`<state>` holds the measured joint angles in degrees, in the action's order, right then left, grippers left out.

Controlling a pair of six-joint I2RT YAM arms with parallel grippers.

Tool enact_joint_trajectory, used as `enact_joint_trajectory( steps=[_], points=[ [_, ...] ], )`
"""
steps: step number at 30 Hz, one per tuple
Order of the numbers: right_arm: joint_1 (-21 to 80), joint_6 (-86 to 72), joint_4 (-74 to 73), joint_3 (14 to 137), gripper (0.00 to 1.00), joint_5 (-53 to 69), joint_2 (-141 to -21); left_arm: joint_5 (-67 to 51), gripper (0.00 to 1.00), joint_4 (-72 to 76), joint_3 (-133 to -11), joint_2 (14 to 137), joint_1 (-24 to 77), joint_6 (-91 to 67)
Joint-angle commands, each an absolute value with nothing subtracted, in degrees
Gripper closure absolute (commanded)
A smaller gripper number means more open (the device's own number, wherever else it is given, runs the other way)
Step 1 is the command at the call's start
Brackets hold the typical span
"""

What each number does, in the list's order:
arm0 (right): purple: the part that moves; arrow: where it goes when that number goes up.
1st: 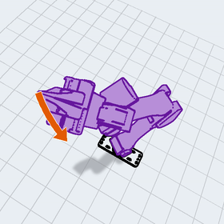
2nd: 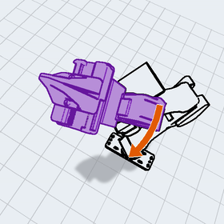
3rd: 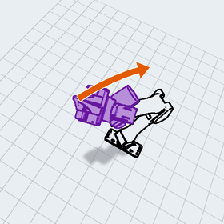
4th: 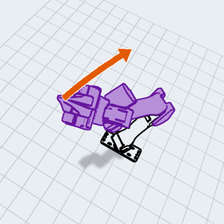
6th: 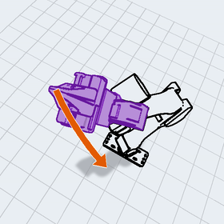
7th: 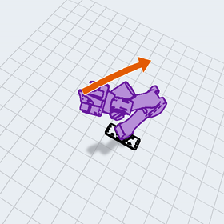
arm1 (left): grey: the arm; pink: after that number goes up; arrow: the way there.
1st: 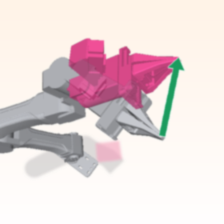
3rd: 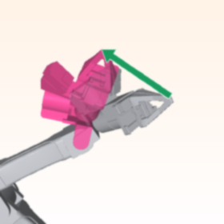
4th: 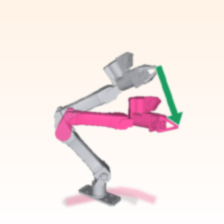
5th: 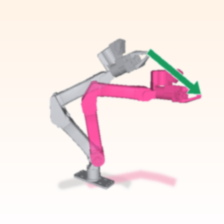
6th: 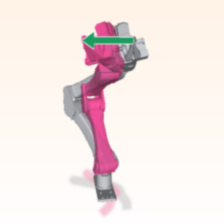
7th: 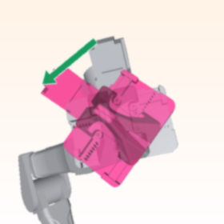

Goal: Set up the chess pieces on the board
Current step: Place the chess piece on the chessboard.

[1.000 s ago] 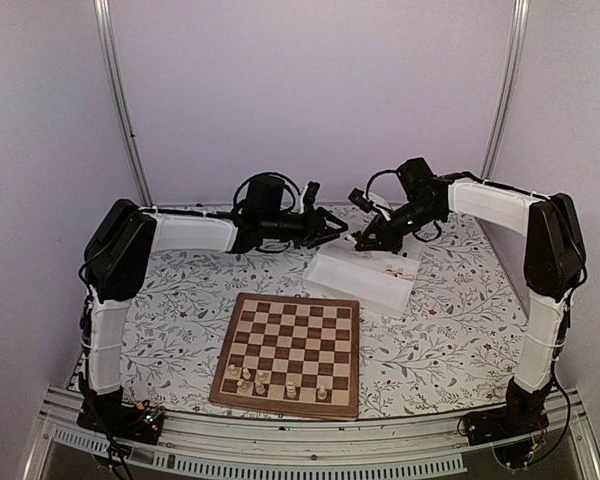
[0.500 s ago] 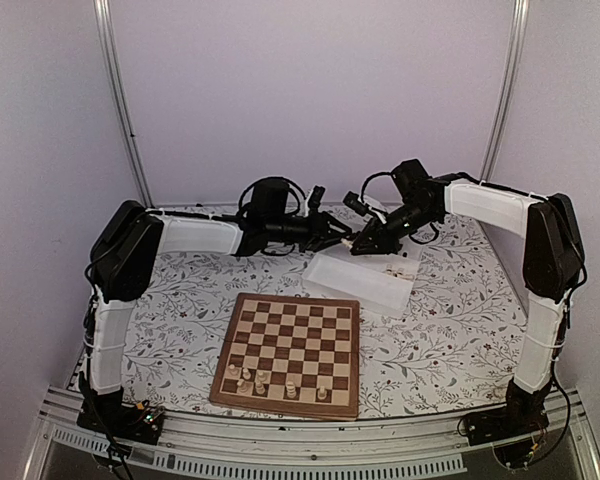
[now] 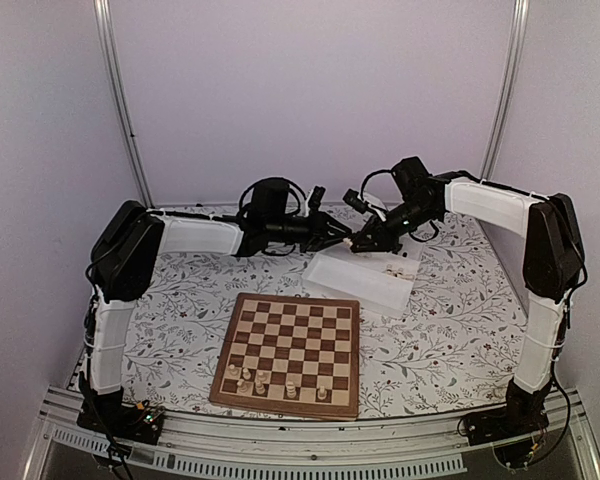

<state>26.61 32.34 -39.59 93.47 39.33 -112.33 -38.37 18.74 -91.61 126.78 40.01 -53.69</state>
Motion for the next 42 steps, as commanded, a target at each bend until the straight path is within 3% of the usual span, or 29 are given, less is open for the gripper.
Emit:
enact_joint_trajectory(
  steps=[1, 10, 19, 23, 29, 41, 42],
  points=[
    [26.75, 31.54, -38.63, 95.22, 0.91, 38.14, -111.53, -40.47, 0.79, 20.58, -92.46, 127.61, 41.18, -54.35],
    [26.80, 30.86, -38.05, 95.18, 0.89, 37.08, -111.75, -41.39, 0.82, 20.54, -93.23, 128.05, 41.83, -55.11],
    [26.78, 30.59, -38.03, 95.10, 0.86, 36.72, -111.82, -41.83, 0.95, 20.70, -92.78, 127.19, 41.79, -55.14],
    [26.74, 31.30, -38.66, 94.45, 0.60, 35.85, -110.77, -41.19, 0.97, 18.93, -92.47, 125.33, 41.21, -53.00],
    [25.71, 33.96, -40.55, 90.35, 0.38, 35.23, -104.02, -37.80, 0.97, 8.81, -92.68, 120.19, 39.61, -44.07],
    [19.76, 35.98, -41.41, 75.63, 0.26, 33.61, -92.79, -28.23, 0.98, -13.43, -84.67, 105.76, 39.57, -23.49],
    [19.52, 35.61, -40.92, 74.79, 0.06, 32.68, -92.13, -27.14, 0.97, -15.18, -84.04, 104.57, 39.98, -22.17]
  ],
)
